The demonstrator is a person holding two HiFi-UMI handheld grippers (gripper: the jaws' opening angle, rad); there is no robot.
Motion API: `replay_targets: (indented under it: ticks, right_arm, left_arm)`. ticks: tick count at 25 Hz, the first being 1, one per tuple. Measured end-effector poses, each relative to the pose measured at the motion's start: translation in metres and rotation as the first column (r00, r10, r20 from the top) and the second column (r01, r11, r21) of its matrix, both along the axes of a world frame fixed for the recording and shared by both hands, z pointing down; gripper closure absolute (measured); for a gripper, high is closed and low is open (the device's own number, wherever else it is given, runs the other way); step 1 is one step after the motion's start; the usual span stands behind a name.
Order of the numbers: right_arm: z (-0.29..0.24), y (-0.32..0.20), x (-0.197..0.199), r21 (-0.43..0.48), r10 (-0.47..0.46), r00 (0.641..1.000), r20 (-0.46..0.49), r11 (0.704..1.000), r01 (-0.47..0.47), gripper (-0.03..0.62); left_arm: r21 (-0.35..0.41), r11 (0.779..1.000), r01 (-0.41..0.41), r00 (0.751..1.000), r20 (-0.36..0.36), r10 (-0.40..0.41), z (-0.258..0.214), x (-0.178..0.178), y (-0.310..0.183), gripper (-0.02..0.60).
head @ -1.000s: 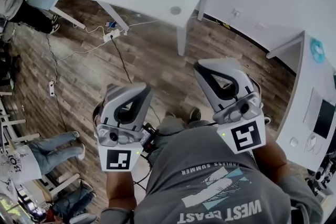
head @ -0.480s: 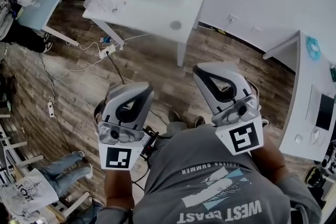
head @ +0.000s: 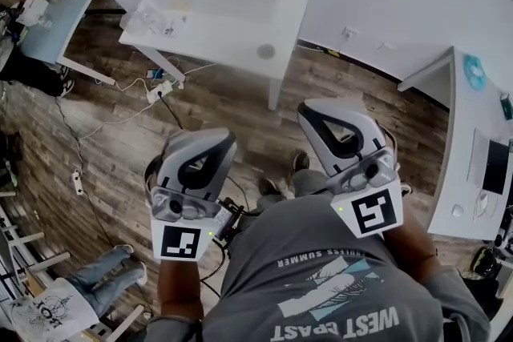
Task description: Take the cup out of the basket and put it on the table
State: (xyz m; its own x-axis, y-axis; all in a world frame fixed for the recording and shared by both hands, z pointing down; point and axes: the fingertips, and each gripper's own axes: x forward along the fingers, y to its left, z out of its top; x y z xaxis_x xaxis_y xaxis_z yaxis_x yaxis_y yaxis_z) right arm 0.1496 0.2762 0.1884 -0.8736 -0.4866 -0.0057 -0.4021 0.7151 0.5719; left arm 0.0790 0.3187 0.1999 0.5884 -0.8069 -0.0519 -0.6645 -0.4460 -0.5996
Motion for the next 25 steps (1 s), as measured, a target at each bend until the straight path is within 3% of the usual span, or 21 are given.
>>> replay_targets:
  ticks: [16, 25]
  right_arm:
    - [-0.006, -0.11, 0.039, -0.032, -0.105, 0.992, 0.067, 0.994, 0.108, 0.583]
    - [0.0, -0.152, 0.033, -0.052, -0.098, 0.993, 0.069, 0.993, 0.102, 0.583]
  left_arm:
    - [-0.025, 0.992, 0.125, 0.991, 0.057, -0.123, -0.005, 0.045, -0.104, 0.572]
    - [-0.051, 0.993, 0.103, 0.993, 0.06, -0.1, 0.001, 0.047, -0.145, 0.572]
